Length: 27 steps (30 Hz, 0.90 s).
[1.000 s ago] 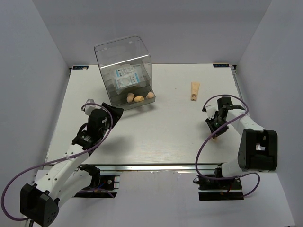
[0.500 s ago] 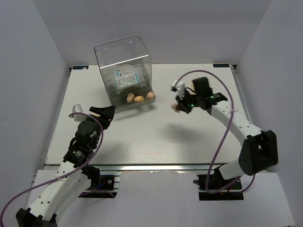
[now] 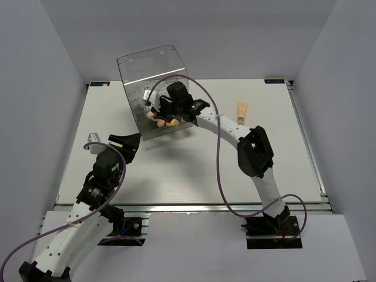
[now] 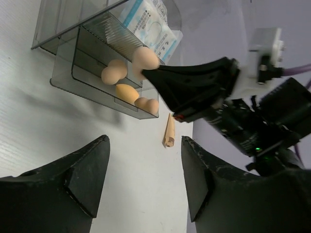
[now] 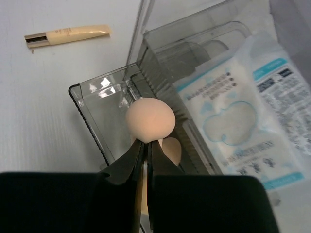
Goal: Organize the makeup
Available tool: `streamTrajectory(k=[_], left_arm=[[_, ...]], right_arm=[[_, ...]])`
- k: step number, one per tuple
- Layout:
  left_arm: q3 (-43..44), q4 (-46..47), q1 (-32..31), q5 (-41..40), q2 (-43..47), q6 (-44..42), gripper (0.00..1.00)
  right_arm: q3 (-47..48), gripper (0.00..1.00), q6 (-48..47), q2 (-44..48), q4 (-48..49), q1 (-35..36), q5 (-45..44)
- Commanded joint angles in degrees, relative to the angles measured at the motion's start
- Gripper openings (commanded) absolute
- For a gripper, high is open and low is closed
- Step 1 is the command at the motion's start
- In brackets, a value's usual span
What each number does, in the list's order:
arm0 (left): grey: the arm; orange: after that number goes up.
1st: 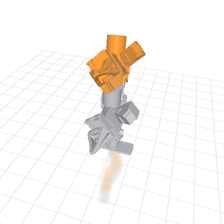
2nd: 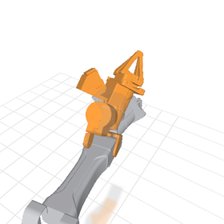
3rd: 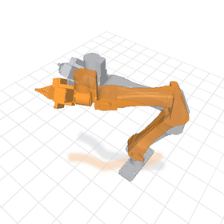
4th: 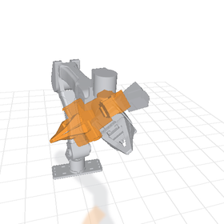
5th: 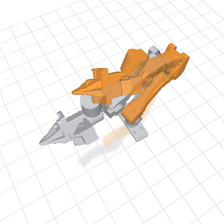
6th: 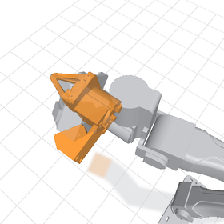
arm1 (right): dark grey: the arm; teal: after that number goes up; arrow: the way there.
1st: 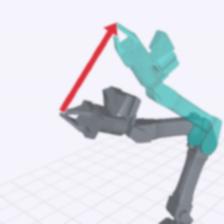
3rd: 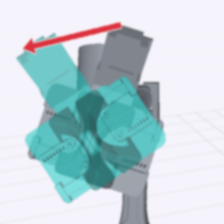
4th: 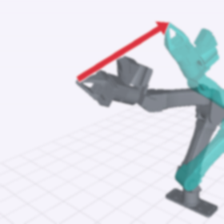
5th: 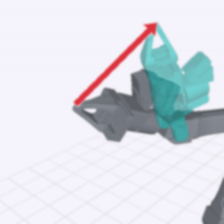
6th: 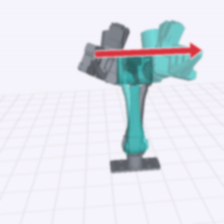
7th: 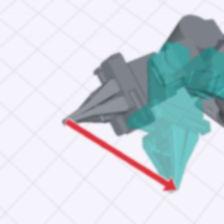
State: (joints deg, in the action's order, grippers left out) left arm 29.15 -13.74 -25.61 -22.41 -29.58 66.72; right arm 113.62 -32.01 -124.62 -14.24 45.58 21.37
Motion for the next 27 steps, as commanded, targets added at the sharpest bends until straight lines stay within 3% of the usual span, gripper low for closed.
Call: streamTrajectory(k=[1,4,5,7,8,11,16,19,20,21,23,27], left_arm=[[0.47,0.63,0.29,1.58,-0.21,0.34,0.69],[-0.14,2.22,0.29,4.3,-2.57,-0.19,0.55],[-0.66,2.75,0.29,5.09,-3.45,0.08,0.32],[-1.37,4.84,0.29,7.38,-5.47,1.91,0.14],[-1.81,6.34,0.29,8.26,-7.83,2.71,0.08],[-4.18,11.79,0.29,11.25,-12.67,7.36,0.04],[-8.14,23.12,0.29,11.44,-19.62,15.18,0.0],[-7.96,25.85,0.29,10.03,-25.42,17.91,0.0],[-7.88,27.26,0.21,9.85,-27.18,18.36,0.0],[-7.7,28.49,0.29,9.67,-29.02,18.88,0.0],[-5.95,30.87,0.21,8.45,-35.26,19.24,0.0],[-1.47,32.63,0.29,5.11,-46.42,23.79,0.0]], right_arm=[[1.87,0.05,-1.48,-1.15,4.56,2.05,-3.25],[3.7,0.13,-1.39,-3.43,5.45,2.76,-5.1],[4.23,0.23,-1.3,-3.96,5.45,2.76,-5.28],[4.85,0.35,-1.3,-4.75,5.8,2.76,-5.63],[4.77,0.47,-1.21,-4.76,5.89,2.67,-5.55],[4.59,0.56,-0.86,-4.67,6.07,2.76,-4.93],[2.4,0.59,0.63,-1.26,5.98,2.76,-4.14],[-1.81,0.52,4.48,5.05,7.2,1.36,-4.23],[-3.04,0.2,6.07,6.91,7.56,-0.39,-3.97],[-5.84,0.0,7.65,8.93,7.65,-1.19,-5.18],[-10.5,0.0,9.6,15.7,8.0,-4.08,-4.15],[-30.26,0.0,13.9,31.16,19.83,-9.35,-2.11]])
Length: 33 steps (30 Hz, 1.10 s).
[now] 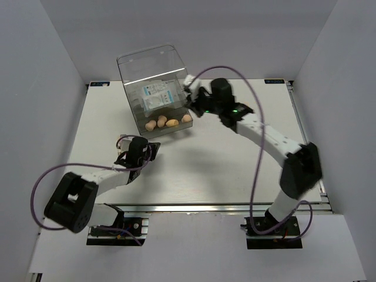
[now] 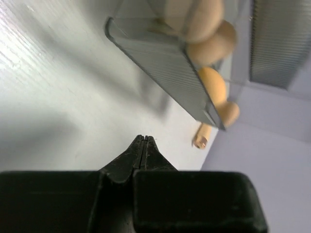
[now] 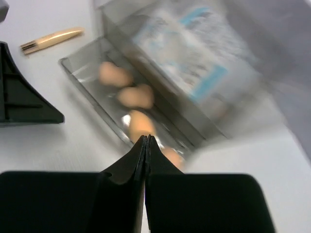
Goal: Organize the makeup
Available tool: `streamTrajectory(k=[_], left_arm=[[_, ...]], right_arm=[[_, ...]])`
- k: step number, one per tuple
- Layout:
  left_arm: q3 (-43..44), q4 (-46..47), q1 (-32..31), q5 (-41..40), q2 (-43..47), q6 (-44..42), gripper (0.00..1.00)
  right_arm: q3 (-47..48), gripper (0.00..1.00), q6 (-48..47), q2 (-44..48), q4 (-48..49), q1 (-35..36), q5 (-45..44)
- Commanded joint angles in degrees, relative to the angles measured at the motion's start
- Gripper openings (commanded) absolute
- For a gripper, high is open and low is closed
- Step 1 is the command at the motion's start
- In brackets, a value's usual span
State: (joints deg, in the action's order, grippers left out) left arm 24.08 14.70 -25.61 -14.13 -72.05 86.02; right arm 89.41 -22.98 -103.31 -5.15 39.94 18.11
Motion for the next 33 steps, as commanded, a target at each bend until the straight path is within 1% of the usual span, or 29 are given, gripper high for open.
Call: streamTrajectory(k=[1,2,4,6,7,8,9,11,12,15,19,20,22,25,26,27,28,29,30,31,32,33], left_arm=[[4.48,5.24,0.29,-3.79,-5.98,5.38,0.0],[6.14,6.12,0.29,-5.45,-9.48,6.61,0.0],[7.82,8.93,0.29,-7.04,-12.49,7.67,0.0],[10.36,11.04,0.29,-9.15,-15.92,9.16,0.0],[11.16,11.49,0.29,-9.42,-16.8,9.52,0.02],[12.04,11.84,0.29,-9.69,-17.68,9.69,0.07],[13.7,12.02,0.29,-10.04,-19.25,9.96,0.19],[15.47,12.02,0.38,-10.22,-21.02,10.05,0.37],[16.95,12.19,0.47,-10.22,-22.76,10.22,0.49],[19.68,13.42,0.99,-9.6,-26.54,10.57,0.6],[22.15,15.45,1.52,-8.81,-29.98,11.1,0.63],[22.59,15.62,1.52,-8.63,-30.34,11.01,0.62],[23.73,15.45,1.7,-8.28,-31.13,10.93,0.59],[24.26,15.45,1.79,-8.63,-31.22,10.22,0.58],[24.18,15.62,1.87,-8.29,-31.22,10.14,0.54],[24.09,15.71,2.14,-7.85,-31.22,10.4,0.46],[23.83,15.71,2.14,-7.32,-31.31,10.57,0.13],[23.74,15.28,2.05,-5.92,-31.22,11.27,0.03],[23.65,15.18,2.14,-5.3,-31.13,11.28,0.0],[23.39,15.01,2.05,-4.86,-31.05,11.19,0.0],[22.17,15.79,2.14,-3.72,-30.44,11.36,0.03],[21.29,16.67,2.14,-3.19,-30.08,11.36,0.05]], right_arm=[[-12.18,0.0,4.96,15.19,11.73,-4.43,0.44],[-14.76,0.0,4.88,17.42,12.35,-5.65,0.0],[-18.9,0.0,4.88,23.38,12.1,-6.98,-0.26],[-23.47,0.0,5.4,26.39,11.04,-8.56,-0.53],[-26.1,0.0,5.67,28.84,9.99,-9.78,-0.44],[-27.34,0.0,6.1,29.91,9.63,-10.41,-0.18],[-28.57,0.0,6.28,31.05,9.37,-11.11,0.17],[-31.21,0.0,6.28,33.34,8.49,-12.69,0.17],[-31.74,0.0,6.2,33.87,8.14,-13.13,0.17],[-32.54,0.0,5.93,35.1,6.91,-14.8,0.17],[-32.8,0.0,5.67,35.46,6.12,-15.86,0.35],[-32.89,0.0,5.67,35.54,5.94,-16.12,0.44],[-32.98,0.0,5.58,35.54,5.76,-16.3,0.52],[-33.24,0.0,5.67,35.46,5.68,-16.56,0.7],[-33.24,0.0,5.67,35.28,5.76,-16.48,0.79],[-33.24,0.0,5.67,35.28,5.76,-16.48,0.96],[-33.33,0.0,5.49,35.28,5.76,-16.48,1.14],[-33.33,0.0,5.23,34.93,5.76,-16.48,2.36],[-33.16,0.0,4.71,34.49,6.11,-16.48,3.85],[-32.81,0.0,3.14,33.71,6.11,-16.48,5.69],[-32.28,0.0,2.86,31.09,6.03,-16.48,9.19],[-31.41,0.0,3.03,29.23,6.03,-16.39,10.79]])
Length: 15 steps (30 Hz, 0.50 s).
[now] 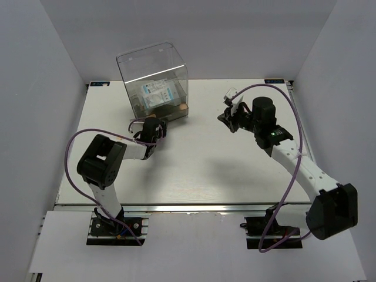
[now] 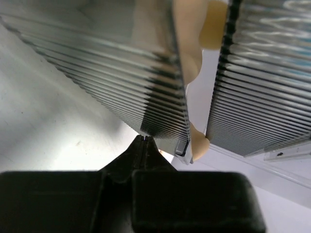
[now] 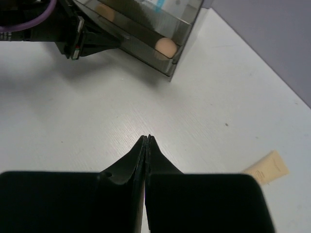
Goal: Organize the makeup
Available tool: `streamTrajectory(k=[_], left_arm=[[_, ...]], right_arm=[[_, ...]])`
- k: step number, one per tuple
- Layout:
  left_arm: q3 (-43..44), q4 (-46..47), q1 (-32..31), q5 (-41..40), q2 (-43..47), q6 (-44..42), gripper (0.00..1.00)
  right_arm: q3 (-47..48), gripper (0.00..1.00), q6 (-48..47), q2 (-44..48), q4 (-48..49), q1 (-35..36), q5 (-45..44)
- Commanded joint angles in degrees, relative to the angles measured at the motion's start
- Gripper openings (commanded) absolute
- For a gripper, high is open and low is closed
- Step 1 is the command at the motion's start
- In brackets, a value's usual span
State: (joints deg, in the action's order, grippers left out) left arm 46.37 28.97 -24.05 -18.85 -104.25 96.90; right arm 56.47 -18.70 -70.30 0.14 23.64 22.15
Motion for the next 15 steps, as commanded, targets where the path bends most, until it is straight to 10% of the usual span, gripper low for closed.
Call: streamTrajectory(k=[1,15], left_arm=[[-1.97,3.19,0.5,1.97,2.73,0.48,0.07],[-19.8,-12.7,0.59,-0.3,33.99,-7.17,0.59]], right_arm=[[4.15,0.0,-0.9,-5.96,0.56,0.26,7.89],[39.4,0.0,0.68,-45.08,3.55,16.17,-5.09]])
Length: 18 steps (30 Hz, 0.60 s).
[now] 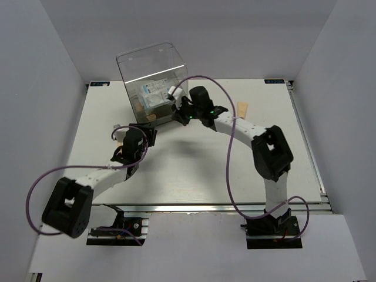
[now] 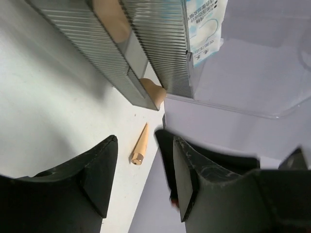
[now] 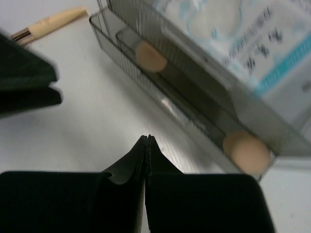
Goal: Organize the makeup
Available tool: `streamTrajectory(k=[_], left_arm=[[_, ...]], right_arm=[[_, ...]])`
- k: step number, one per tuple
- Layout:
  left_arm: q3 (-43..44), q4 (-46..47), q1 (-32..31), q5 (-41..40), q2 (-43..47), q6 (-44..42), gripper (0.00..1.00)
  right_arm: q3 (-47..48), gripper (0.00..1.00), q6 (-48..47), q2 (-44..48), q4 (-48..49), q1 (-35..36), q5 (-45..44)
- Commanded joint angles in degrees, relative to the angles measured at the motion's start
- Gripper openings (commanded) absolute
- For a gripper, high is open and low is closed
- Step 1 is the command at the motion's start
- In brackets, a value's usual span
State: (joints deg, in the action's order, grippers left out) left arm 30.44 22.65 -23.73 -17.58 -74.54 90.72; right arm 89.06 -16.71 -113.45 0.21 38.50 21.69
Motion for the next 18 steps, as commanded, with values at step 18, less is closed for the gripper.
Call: streamTrajectory(k=[18], left_arm=[[-8.64,-9.12,0.17,-1.67,10.03,-0.28,0.61]], right_arm=[[12.28,0.0,-9.21,-12.94,7.71,2.28,-15.29]])
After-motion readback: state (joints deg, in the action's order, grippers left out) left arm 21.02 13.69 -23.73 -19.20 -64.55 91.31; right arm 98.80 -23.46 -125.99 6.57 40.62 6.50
